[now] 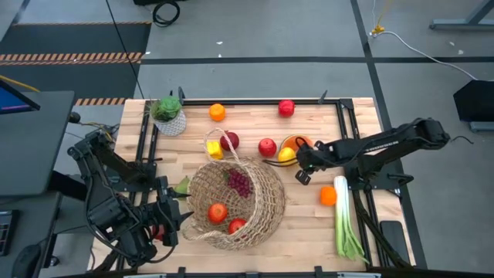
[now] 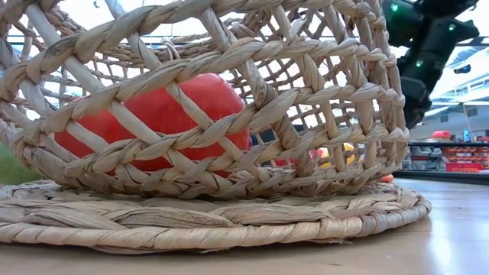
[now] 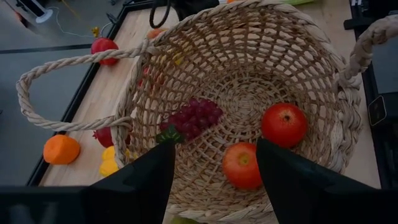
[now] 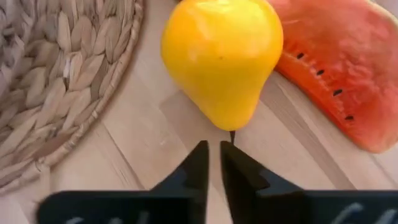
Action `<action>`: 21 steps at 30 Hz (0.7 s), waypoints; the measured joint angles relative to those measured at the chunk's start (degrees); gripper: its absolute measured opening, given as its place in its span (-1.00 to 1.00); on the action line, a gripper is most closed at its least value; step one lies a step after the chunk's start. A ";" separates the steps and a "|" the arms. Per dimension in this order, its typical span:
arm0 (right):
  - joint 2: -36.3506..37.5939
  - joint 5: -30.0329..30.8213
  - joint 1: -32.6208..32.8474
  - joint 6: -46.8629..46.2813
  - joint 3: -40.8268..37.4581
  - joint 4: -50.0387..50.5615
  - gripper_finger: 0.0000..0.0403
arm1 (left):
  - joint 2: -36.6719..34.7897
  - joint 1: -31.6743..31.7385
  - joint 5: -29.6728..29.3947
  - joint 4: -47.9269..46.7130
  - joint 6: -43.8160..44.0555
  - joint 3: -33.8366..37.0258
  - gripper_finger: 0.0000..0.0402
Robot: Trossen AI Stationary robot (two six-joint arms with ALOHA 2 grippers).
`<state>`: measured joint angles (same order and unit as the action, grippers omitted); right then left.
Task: Build produce basket
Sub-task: Put the pear into the basket
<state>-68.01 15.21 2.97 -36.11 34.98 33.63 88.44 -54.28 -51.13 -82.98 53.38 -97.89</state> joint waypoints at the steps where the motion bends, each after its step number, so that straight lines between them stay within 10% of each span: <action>1: -0.36 0.08 0.05 0.12 0.00 0.04 -0.65 | 0.00 0.00 0.00 0.02 0.00 0.00 0.15; 11: -8.23 3.38 0.05 0.23 0.02 -2.20 0.13 | 0.00 0.00 0.00 0.00 0.02 0.00 0.15; 21: -17.87 4.85 -0.08 4.45 0.39 -4.70 0.16 | 0.00 0.00 -0.01 1.06 0.04 0.00 0.15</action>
<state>-85.89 20.06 2.90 -31.66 35.38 28.93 88.44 -54.29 -51.15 -81.92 53.43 -97.89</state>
